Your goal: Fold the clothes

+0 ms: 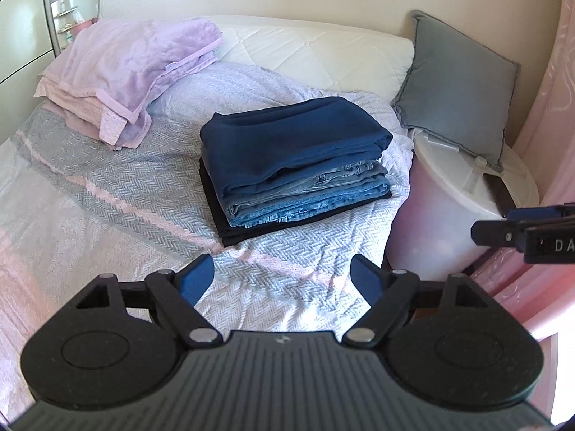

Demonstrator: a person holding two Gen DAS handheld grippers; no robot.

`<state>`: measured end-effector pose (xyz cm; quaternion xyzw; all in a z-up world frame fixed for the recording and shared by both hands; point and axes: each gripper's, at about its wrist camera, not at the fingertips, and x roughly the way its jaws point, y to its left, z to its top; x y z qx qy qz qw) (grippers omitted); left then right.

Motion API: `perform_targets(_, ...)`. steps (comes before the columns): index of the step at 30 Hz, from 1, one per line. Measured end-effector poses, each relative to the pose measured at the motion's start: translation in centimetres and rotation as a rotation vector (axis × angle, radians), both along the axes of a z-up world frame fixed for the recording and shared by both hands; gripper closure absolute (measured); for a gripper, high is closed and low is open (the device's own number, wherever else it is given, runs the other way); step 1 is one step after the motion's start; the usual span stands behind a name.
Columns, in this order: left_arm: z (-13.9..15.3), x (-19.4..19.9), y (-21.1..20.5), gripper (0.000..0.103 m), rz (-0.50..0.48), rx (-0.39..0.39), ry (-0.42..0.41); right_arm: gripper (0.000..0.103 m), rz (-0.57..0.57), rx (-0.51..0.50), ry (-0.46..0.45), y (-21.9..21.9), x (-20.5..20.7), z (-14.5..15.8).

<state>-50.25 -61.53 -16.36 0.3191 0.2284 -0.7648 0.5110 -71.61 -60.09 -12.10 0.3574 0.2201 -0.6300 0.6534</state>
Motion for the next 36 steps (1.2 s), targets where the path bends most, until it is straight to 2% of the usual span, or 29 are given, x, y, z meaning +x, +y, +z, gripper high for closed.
perform_targets(8,0.5,0.2,0.6,0.023,0.037,0.01,0.039,0.032,0.036,0.016,0.003,-0.1,1.0,-0.1)
perform_targets(23,0.9,0.0,1.9,0.022,0.056,-0.021,0.015,0.032,0.028,0.018,0.048,1.4,1.7,0.1)
perform_targets(28,1.4,0.4,2.5,0.022,0.06,-0.033,0.04,0.032,0.03,0.029,0.064,1.8,2.2,0.3)
perform_targets(36,1.8,0.3,1.9,0.022,0.137,-0.03,0.043,0.032,0.082,0.03,0.113,0.4,3.4,0.6)
